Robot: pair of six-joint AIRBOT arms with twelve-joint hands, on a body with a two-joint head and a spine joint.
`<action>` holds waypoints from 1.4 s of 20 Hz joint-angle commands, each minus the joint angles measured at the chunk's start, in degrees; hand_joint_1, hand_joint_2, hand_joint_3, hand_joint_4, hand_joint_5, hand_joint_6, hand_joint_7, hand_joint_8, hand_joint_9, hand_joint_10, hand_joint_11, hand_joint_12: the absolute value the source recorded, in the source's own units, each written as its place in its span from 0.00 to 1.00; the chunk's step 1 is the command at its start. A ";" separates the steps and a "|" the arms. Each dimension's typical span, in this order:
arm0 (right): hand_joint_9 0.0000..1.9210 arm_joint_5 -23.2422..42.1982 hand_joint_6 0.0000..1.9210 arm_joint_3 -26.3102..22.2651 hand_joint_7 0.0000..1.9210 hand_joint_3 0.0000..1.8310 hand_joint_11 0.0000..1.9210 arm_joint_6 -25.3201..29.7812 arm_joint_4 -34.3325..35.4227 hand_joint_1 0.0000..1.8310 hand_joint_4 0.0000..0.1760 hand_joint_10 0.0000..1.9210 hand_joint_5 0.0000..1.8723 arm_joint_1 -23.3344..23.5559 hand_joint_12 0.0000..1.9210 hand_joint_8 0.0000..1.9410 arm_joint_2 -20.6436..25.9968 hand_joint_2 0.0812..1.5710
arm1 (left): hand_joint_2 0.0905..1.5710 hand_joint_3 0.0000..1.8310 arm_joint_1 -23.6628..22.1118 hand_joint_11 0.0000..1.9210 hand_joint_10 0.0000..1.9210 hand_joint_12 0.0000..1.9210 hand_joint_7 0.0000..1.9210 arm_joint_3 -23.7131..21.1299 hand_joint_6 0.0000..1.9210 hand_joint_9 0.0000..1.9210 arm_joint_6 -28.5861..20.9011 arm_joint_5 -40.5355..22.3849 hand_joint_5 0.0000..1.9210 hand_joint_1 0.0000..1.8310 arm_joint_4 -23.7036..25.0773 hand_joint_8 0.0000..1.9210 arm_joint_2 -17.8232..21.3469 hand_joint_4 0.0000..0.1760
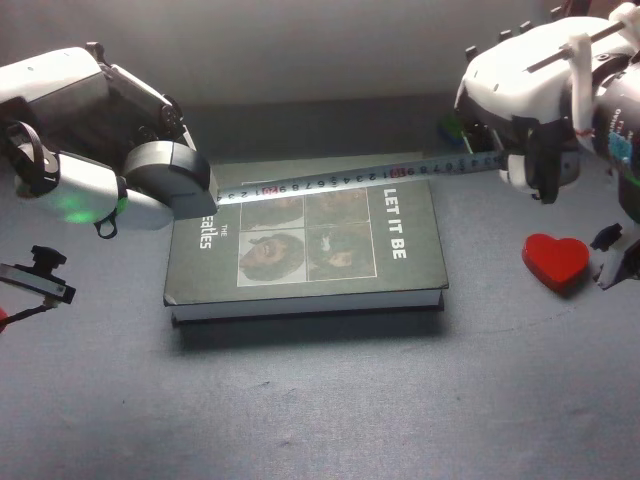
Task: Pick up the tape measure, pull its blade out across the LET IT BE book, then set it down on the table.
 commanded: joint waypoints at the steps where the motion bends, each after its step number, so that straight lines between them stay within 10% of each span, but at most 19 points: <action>1: 0.38 -2.71 0.67 0.49 0.43 0.00 0.30 -1.12 -4.99 0.73 0.00 0.77 0.38 -0.05 0.78 0.63 1.09 0.76 | 0.64 0.00 -0.67 0.58 0.50 0.41 0.65 0.69 0.42 0.59 0.47 -5.90 0.52 0.76 0.84 0.21 0.46 0.00; 14: 0.37 0.16 0.69 3.97 0.42 0.00 0.29 -1.43 -5.90 0.73 0.00 0.79 0.37 -0.83 0.78 0.64 3.20 0.76 | 0.65 0.00 -0.84 0.59 0.50 0.41 0.64 0.97 0.42 0.59 0.33 -5.91 0.51 0.76 0.84 0.24 0.46 0.00; 16: 0.38 0.44 0.68 4.56 0.45 0.00 0.31 -1.43 -6.16 0.64 0.00 0.53 0.39 -0.82 0.76 0.65 3.36 0.76 | 0.65 0.00 -0.87 0.58 0.51 0.41 0.64 0.95 0.42 0.58 0.33 -5.91 0.51 0.76 0.84 0.24 0.46 0.00; 18: 0.39 0.75 0.68 4.94 0.45 0.00 0.31 -1.42 -6.20 0.64 0.00 0.52 0.39 -0.72 0.76 0.65 3.62 0.76 | 0.65 0.00 -0.87 0.58 0.51 0.41 0.64 0.94 0.42 0.58 0.33 -5.91 0.51 0.76 0.84 0.24 0.46 0.00; 20: 0.38 1.07 0.68 5.14 0.44 0.00 0.30 -1.41 -6.20 0.64 0.00 0.52 0.39 -0.73 0.76 0.66 3.76 0.76 | 0.64 0.00 -0.86 0.58 0.51 0.41 0.64 0.92 0.42 0.58 0.33 -5.91 0.51 0.76 0.84 0.24 0.46 0.00; 21: 0.38 1.08 0.67 5.11 0.43 0.00 0.31 -1.41 -6.20 0.71 0.00 0.72 0.38 -0.70 0.76 0.63 3.74 0.76 | 0.64 0.00 -0.86 0.58 0.51 0.41 0.64 0.92 0.42 0.58 0.33 -5.91 0.51 0.76 0.84 0.24 0.46 0.00; 28: 0.37 -0.62 0.68 3.14 0.44 0.00 0.31 -1.74 -6.20 0.73 0.00 0.78 0.37 -0.69 0.78 0.62 2.54 0.76 | 0.65 0.00 -0.67 0.59 0.50 0.41 0.64 0.93 0.41 0.58 0.33 -5.90 0.51 0.76 0.84 0.24 0.46 0.00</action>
